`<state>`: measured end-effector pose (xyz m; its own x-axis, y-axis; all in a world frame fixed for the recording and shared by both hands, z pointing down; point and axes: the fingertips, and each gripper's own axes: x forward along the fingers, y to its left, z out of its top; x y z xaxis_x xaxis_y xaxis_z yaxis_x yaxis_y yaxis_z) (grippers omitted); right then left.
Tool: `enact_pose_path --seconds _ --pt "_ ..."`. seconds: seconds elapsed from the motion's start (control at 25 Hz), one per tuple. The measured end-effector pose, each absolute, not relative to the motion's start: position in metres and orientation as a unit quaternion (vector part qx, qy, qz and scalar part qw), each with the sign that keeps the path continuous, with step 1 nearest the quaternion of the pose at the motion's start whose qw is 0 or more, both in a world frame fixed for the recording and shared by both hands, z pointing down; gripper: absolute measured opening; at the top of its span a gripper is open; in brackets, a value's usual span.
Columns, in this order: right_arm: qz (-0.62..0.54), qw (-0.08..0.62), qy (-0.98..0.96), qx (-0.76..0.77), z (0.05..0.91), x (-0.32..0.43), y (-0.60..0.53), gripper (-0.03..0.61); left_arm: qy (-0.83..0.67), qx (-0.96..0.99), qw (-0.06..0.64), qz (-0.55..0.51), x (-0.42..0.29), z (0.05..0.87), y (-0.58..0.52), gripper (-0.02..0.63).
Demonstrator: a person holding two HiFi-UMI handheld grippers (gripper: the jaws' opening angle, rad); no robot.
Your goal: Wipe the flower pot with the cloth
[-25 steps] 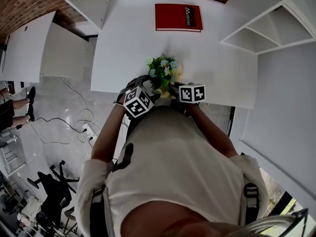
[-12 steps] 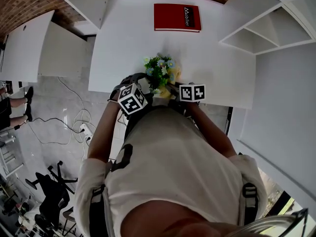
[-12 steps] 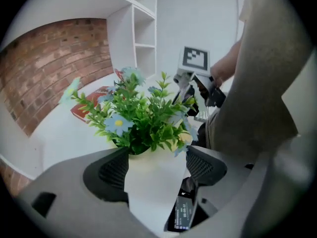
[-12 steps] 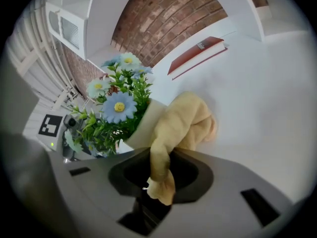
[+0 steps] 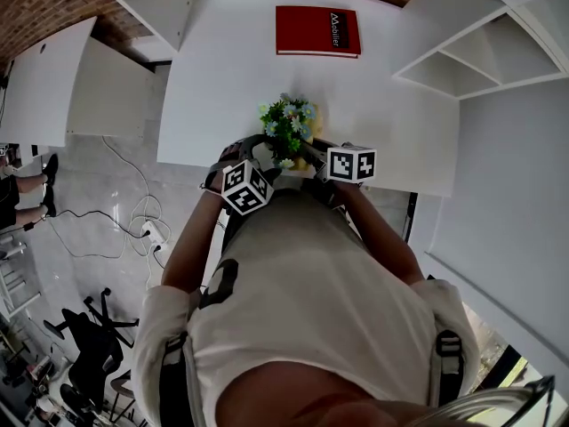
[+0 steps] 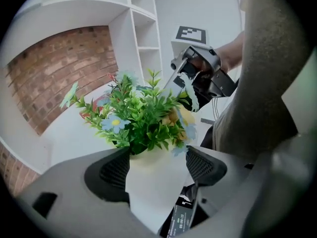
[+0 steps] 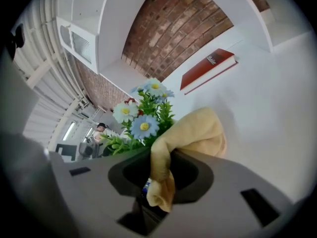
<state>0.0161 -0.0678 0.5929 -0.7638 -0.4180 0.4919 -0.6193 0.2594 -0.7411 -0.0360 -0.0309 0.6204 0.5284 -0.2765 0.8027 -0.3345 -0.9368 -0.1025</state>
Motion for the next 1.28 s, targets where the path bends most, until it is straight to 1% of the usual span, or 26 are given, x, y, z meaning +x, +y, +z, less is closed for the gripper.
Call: enact_pose_path --seconds 0.24,0.48,0.68,0.76,0.88,0.92,1.0,1.04,1.12,1.16,1.28 --pt "0.526 0.16 -0.77 0.323 0.635 0.014 -0.04 0.104 -0.178 0.874 0.032 0.451 -0.036 0.62 -0.026 0.353" --pt "0.52 0.172 -0.771 0.324 0.64 0.015 -0.039 0.104 -0.173 0.879 0.06 0.44 -0.035 0.617 -0.022 0.353" --pt "0.518 0.149 -0.775 0.329 0.625 0.022 -0.045 0.104 -0.138 0.887 0.072 0.434 -0.038 0.608 -0.018 0.353" --pt "0.518 0.127 -0.78 0.327 0.612 0.027 -0.05 0.103 -0.134 0.883 0.044 0.448 -0.045 0.602 -0.024 0.353" --pt "0.517 0.085 -0.79 0.319 0.59 0.033 -0.061 0.103 -0.103 0.855 -0.054 0.506 -0.053 0.609 -0.036 0.353" --pt "0.516 0.075 -0.793 0.316 0.585 0.034 -0.064 0.103 -0.089 0.847 -0.079 0.518 -0.053 0.613 -0.038 0.351" --pt "0.517 0.068 -0.795 0.311 0.581 0.031 -0.066 0.103 -0.073 0.839 -0.107 0.528 -0.052 0.619 -0.039 0.351" --pt "0.518 0.067 -0.795 0.309 0.581 0.029 -0.065 0.103 -0.073 0.839 -0.116 0.527 -0.051 0.62 -0.041 0.343" --pt "0.519 0.071 -0.795 0.306 0.584 0.024 -0.061 0.103 -0.085 0.843 -0.123 0.516 -0.048 0.62 -0.044 0.284" --pt "0.52 0.075 -0.794 0.304 0.587 0.022 -0.059 0.103 -0.093 0.847 -0.121 0.509 -0.046 0.62 -0.045 0.27" --pt "0.522 0.098 -0.792 0.3 0.6 0.017 -0.05 0.103 -0.122 0.863 -0.088 0.483 -0.042 0.62 -0.045 0.27"
